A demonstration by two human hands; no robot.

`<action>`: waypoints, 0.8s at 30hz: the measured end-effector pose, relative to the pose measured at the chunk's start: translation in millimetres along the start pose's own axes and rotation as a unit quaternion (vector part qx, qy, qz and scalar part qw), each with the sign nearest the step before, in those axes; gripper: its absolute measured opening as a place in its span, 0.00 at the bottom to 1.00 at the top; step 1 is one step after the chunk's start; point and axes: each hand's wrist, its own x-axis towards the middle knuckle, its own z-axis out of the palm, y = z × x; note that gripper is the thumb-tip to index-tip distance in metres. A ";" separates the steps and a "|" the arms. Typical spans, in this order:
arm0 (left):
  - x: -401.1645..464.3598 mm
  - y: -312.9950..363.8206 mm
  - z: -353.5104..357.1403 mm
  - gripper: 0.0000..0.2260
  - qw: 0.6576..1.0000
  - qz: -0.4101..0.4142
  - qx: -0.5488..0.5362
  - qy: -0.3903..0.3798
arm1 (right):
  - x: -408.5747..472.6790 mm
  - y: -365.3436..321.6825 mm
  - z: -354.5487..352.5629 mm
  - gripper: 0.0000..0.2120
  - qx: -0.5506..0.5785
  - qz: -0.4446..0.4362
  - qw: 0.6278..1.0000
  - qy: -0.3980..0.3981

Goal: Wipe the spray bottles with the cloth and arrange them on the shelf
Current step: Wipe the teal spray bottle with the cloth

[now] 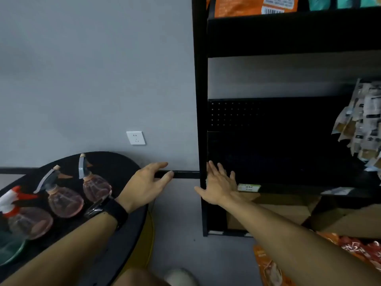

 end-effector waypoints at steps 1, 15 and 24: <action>1.9 -1.1 1.5 0.23 1.000 0.000 -0.001 0.000 | 0.8 0.0 1.5 0.41 -0.004 0.002 1.000 0.001; 1.1 -4.6 6.0 0.23 1.000 -0.002 0.013 -0.014 | 3.0 7.0 -5.2 0.40 -0.031 -0.031 0.999 -0.027; -16.4 4.7 -18.2 0.25 1.000 -0.015 0.026 -0.001 | -35.0 6.9 -38.3 0.38 -0.054 -0.070 0.995 0.053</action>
